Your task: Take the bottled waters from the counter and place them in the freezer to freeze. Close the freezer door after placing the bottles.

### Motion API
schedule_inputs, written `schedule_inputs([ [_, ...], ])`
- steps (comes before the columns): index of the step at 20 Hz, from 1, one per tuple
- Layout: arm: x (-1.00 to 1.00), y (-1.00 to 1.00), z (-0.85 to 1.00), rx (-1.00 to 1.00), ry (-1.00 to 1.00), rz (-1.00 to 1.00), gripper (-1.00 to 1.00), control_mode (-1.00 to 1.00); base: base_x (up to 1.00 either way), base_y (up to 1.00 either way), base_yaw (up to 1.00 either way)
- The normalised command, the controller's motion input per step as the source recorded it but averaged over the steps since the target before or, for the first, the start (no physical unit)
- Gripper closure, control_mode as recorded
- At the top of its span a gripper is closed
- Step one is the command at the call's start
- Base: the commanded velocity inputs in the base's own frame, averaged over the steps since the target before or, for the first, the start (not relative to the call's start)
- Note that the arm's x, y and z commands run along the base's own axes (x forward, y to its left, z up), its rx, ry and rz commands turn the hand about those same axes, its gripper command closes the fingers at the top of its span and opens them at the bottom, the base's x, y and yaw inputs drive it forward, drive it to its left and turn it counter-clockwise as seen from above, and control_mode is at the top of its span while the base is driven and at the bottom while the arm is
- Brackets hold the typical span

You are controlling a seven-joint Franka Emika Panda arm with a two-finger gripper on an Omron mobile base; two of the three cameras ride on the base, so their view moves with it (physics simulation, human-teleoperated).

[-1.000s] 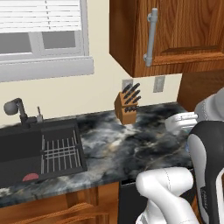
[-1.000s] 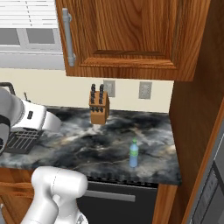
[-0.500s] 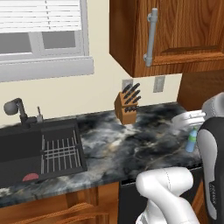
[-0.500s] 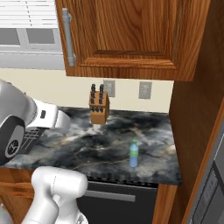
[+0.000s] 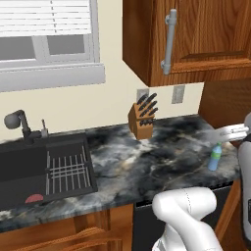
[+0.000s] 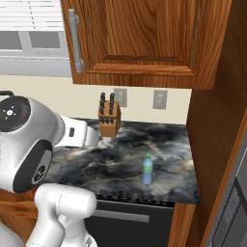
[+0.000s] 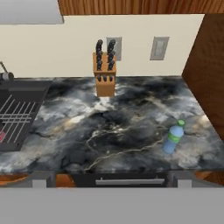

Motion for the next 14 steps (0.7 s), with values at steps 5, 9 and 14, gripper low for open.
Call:
schedule_inputs([
  [5,0.16,-0.81,-0.09,0.0,-0.03,-0.01,-1.0,-1.0,0.0,0.0,0.0],
  [9,0.2,-0.6,-0.27,0.0,-0.08,0.0,-1.0,-1.0,0.0,0.0,0.0],
  [14,0.09,-0.22,-0.57,0.0,-0.07,0.0,-1.0,-1.0,0.0,0.0,0.0],
])
